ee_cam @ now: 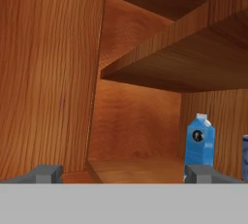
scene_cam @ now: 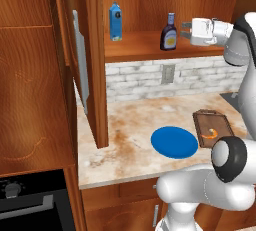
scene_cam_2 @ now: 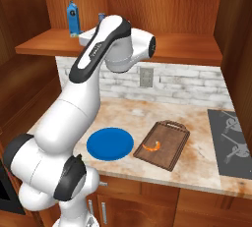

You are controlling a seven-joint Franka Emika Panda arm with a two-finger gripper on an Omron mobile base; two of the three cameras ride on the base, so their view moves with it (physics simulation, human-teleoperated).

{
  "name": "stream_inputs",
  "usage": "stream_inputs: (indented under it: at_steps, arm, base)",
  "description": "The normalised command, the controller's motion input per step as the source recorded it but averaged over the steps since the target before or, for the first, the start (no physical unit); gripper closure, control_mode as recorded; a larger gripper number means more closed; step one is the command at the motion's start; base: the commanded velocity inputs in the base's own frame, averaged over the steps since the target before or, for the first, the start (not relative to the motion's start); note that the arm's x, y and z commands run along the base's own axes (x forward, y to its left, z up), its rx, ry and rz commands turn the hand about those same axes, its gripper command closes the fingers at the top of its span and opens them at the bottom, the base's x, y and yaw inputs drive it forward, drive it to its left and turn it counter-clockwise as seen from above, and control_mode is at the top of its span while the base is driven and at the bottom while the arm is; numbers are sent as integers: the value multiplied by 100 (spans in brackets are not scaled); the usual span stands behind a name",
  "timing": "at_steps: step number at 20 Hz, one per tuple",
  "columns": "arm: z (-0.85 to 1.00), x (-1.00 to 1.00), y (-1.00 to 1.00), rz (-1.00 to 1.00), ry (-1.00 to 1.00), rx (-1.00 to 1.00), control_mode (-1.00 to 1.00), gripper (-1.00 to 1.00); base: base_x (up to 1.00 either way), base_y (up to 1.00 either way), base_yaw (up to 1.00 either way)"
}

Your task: Pick the shrimp from the plate and place it on the cutting board. Then pick the condiment bottle from the cabinet and place it next to the cutting board.

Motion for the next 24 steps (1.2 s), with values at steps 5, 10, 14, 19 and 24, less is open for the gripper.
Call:
stream_inputs:
  at_steps: [5,10,14,19,24]
  arm:
    - [0,11,-1,0,0,0,-100,-100]
    - [0,8,-1,0,0,0,-100,-100]
    - [0,11,-5,-1,0,0,-100,-100]
    - [0,16,-7,-1,0,0,-100,-100]
    - [0,19,-8,-2,0,0,-100,-100]
  base:
    - [0,0,0]
    - [0,0,0]
    - [0,0,0]
    - [0,0,0]
    - [0,0,0]
